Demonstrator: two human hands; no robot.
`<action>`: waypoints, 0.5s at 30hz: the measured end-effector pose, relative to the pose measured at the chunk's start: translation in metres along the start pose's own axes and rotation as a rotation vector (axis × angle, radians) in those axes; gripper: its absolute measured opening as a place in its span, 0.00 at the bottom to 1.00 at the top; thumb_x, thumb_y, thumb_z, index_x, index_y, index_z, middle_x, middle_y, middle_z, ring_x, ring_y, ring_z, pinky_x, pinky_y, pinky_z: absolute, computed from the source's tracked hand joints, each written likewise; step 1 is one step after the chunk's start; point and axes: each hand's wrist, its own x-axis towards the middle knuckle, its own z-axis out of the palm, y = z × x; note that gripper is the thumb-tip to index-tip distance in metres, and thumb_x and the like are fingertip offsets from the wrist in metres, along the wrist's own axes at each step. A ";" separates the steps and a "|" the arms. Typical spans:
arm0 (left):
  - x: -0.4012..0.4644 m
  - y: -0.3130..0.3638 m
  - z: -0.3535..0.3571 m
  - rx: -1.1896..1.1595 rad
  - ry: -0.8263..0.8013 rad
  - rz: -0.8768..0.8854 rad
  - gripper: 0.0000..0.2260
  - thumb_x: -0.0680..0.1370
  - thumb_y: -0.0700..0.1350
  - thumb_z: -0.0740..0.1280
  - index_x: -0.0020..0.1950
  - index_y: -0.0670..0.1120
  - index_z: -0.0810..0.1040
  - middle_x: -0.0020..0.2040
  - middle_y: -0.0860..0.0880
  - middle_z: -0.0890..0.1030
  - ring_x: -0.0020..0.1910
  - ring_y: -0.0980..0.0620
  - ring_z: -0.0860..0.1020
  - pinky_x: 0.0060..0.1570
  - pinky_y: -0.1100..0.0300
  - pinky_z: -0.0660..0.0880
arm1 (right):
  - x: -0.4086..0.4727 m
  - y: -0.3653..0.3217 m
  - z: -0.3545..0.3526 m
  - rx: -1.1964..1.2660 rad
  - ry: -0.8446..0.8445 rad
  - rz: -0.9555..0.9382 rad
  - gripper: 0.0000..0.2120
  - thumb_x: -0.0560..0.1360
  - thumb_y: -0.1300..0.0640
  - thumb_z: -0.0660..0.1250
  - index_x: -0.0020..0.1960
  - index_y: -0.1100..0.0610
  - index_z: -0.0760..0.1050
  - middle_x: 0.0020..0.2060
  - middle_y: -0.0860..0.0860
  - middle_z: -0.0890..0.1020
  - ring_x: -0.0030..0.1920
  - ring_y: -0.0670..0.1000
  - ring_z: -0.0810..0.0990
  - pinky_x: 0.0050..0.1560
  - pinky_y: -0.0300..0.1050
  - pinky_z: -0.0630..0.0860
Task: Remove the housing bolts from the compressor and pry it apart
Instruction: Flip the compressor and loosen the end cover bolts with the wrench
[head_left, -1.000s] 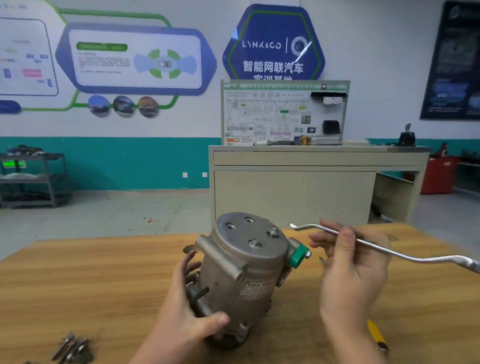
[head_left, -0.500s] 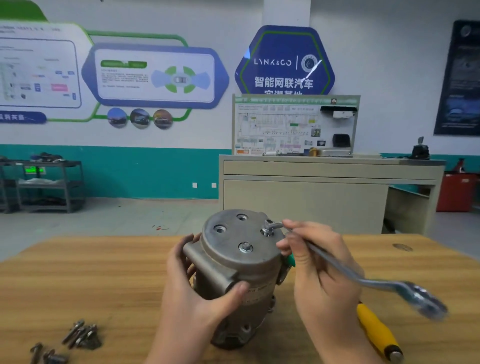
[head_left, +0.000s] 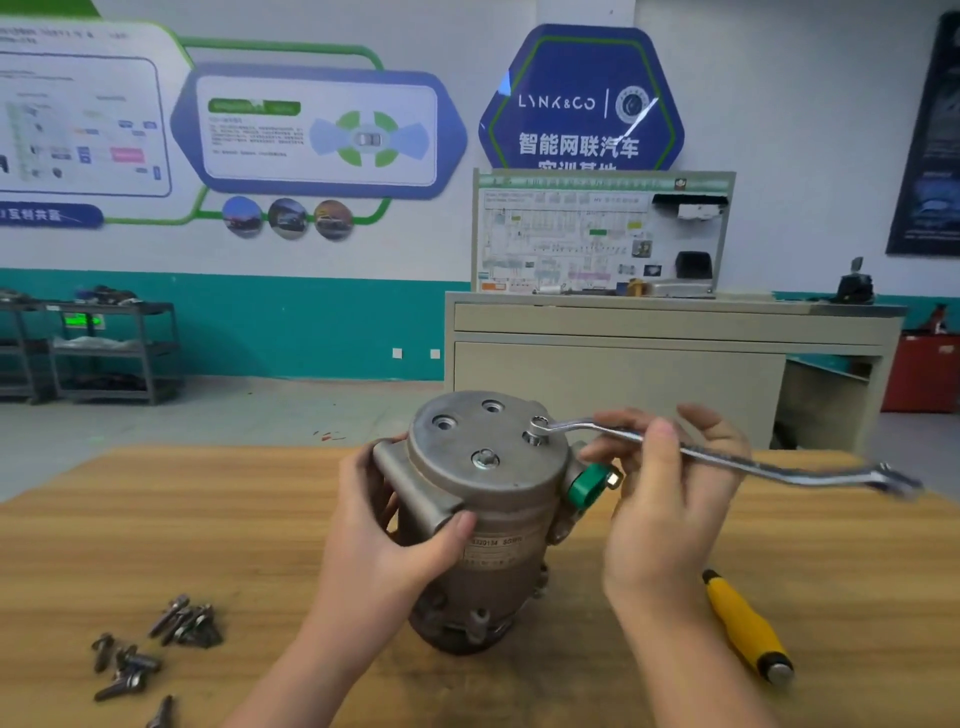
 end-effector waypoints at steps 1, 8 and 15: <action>0.002 0.001 -0.002 0.009 -0.015 -0.005 0.35 0.56 0.62 0.76 0.60 0.60 0.67 0.55 0.68 0.77 0.56 0.66 0.76 0.47 0.76 0.73 | 0.008 0.000 -0.003 0.054 0.027 0.123 0.06 0.81 0.62 0.54 0.53 0.52 0.64 0.38 0.52 0.84 0.33 0.49 0.82 0.37 0.39 0.78; 0.000 0.000 -0.001 -0.003 -0.001 -0.034 0.36 0.55 0.63 0.77 0.58 0.62 0.67 0.54 0.68 0.77 0.57 0.67 0.76 0.48 0.73 0.75 | 0.024 -0.002 -0.008 0.263 0.066 0.288 0.06 0.83 0.58 0.53 0.49 0.57 0.67 0.37 0.54 0.85 0.35 0.52 0.84 0.39 0.42 0.80; -0.020 -0.005 0.029 0.120 0.278 0.028 0.44 0.51 0.62 0.76 0.62 0.61 0.60 0.60 0.68 0.67 0.60 0.75 0.68 0.54 0.79 0.66 | 0.007 -0.011 -0.004 -0.138 -0.091 -0.388 0.06 0.81 0.50 0.62 0.53 0.39 0.71 0.45 0.46 0.83 0.40 0.51 0.85 0.43 0.43 0.80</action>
